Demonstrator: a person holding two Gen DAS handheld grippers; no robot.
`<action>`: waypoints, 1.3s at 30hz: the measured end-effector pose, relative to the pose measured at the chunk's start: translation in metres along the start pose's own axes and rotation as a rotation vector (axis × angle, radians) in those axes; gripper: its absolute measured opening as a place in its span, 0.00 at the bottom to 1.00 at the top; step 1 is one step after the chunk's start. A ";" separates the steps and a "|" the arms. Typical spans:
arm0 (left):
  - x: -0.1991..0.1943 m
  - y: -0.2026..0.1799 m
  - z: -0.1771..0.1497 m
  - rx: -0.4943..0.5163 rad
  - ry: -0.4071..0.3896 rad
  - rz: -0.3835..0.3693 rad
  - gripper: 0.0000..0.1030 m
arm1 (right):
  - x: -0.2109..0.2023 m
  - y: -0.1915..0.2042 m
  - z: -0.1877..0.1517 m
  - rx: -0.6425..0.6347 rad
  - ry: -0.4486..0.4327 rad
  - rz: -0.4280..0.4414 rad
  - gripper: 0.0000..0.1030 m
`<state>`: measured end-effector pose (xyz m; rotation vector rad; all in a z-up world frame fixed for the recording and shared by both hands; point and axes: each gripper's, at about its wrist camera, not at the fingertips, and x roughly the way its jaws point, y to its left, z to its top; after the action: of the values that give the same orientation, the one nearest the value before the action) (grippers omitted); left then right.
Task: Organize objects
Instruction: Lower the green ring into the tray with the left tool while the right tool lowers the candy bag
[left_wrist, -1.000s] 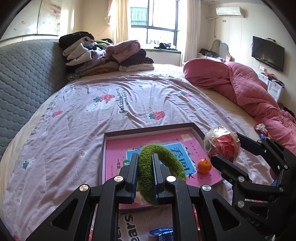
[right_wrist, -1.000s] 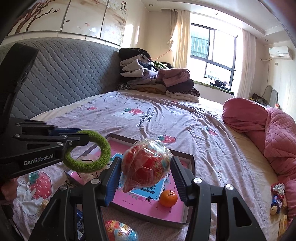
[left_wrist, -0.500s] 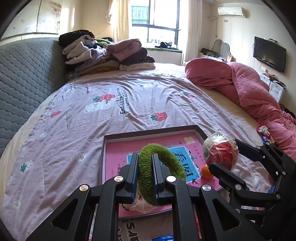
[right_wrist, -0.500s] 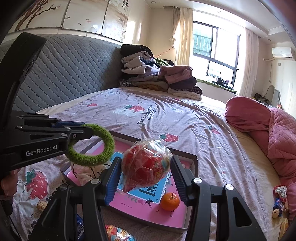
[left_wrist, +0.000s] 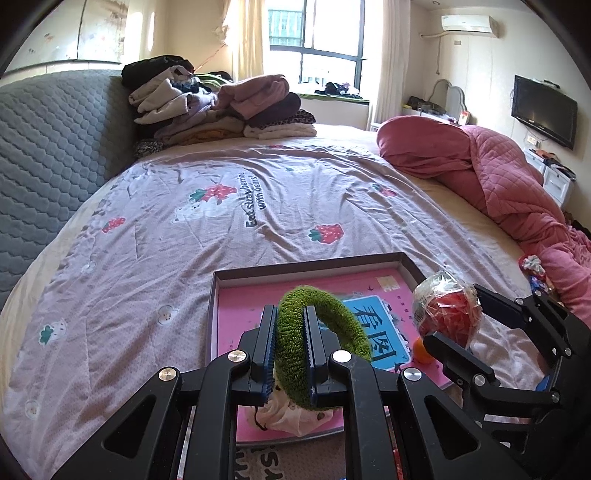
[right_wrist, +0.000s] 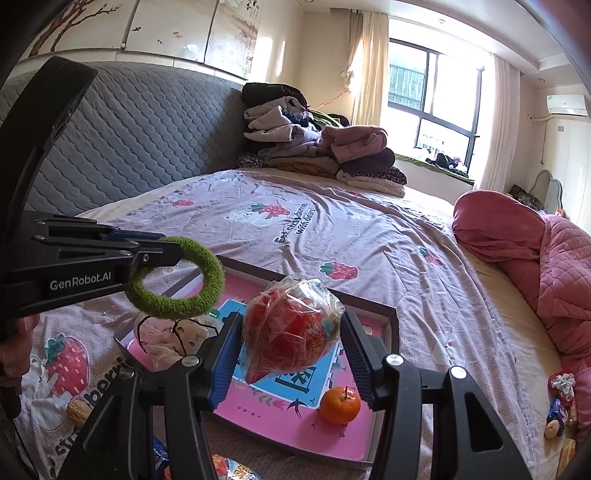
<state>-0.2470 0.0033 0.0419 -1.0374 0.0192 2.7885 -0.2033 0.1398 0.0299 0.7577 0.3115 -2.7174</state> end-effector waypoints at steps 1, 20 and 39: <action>0.002 0.001 0.001 -0.001 0.002 0.000 0.13 | 0.002 0.000 0.000 -0.002 0.003 0.001 0.52; 0.061 0.017 -0.001 -0.046 0.067 0.014 0.13 | 0.058 0.000 -0.012 -0.028 0.119 0.043 0.52; 0.119 0.034 -0.014 -0.081 0.192 0.049 0.14 | 0.092 0.004 -0.033 -0.032 0.262 0.125 0.52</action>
<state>-0.3317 -0.0130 -0.0478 -1.3384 -0.0452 2.7419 -0.2617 0.1239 -0.0472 1.0880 0.3516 -2.4922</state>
